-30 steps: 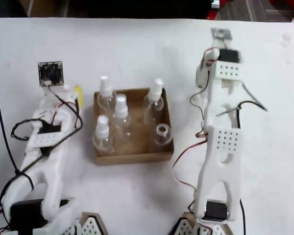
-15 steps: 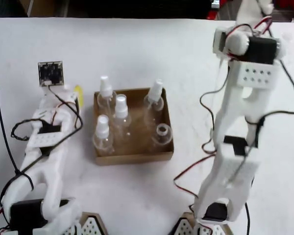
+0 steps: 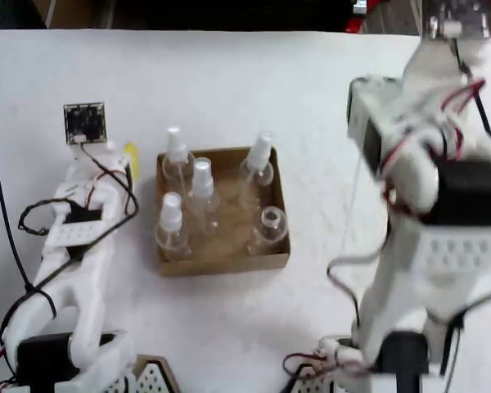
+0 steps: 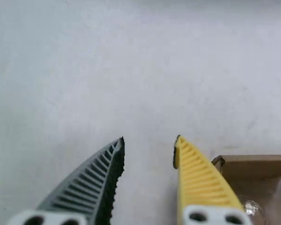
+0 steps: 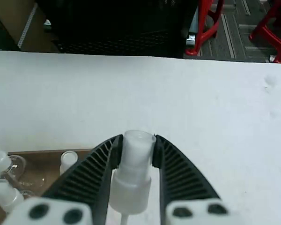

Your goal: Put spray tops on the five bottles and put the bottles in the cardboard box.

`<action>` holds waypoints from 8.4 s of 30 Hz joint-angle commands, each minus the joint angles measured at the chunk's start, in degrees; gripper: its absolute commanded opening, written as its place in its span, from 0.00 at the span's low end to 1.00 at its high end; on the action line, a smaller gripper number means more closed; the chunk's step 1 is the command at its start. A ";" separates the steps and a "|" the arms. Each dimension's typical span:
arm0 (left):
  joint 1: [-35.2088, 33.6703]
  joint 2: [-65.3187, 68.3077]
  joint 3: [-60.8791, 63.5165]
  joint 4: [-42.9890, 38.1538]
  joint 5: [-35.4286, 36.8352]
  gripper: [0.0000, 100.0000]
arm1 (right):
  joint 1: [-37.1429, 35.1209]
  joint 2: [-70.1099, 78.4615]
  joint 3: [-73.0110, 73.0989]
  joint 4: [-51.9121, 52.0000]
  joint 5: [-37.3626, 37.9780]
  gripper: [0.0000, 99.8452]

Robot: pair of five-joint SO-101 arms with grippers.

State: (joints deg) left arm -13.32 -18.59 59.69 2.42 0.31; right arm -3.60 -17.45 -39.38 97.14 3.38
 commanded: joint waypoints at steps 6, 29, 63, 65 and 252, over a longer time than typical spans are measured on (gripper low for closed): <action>-0.75 -0.31 -0.09 -1.41 0.26 0.17 | -1.63 -19.30 16.09 -3.91 -0.26 0.02; -0.75 -0.31 -0.09 -1.41 0.26 0.17 | -5.49 -69.85 87.21 -78.90 -14.15 0.02; -0.75 -0.31 -0.09 -1.58 0.26 0.17 | -24.04 -72.40 111.82 -96.57 10.81 0.02; -0.75 -0.31 -0.09 -1.58 0.26 0.17 | -24.04 -72.04 112.79 -96.40 11.16 0.02; -2.33 -0.92 -0.26 -1.41 0.44 0.17 | 1.27 -85.93 121.85 -43.56 4.57 0.02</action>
State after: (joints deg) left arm -13.67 -18.59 59.69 2.42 0.31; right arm -2.73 -103.34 82.73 54.68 7.25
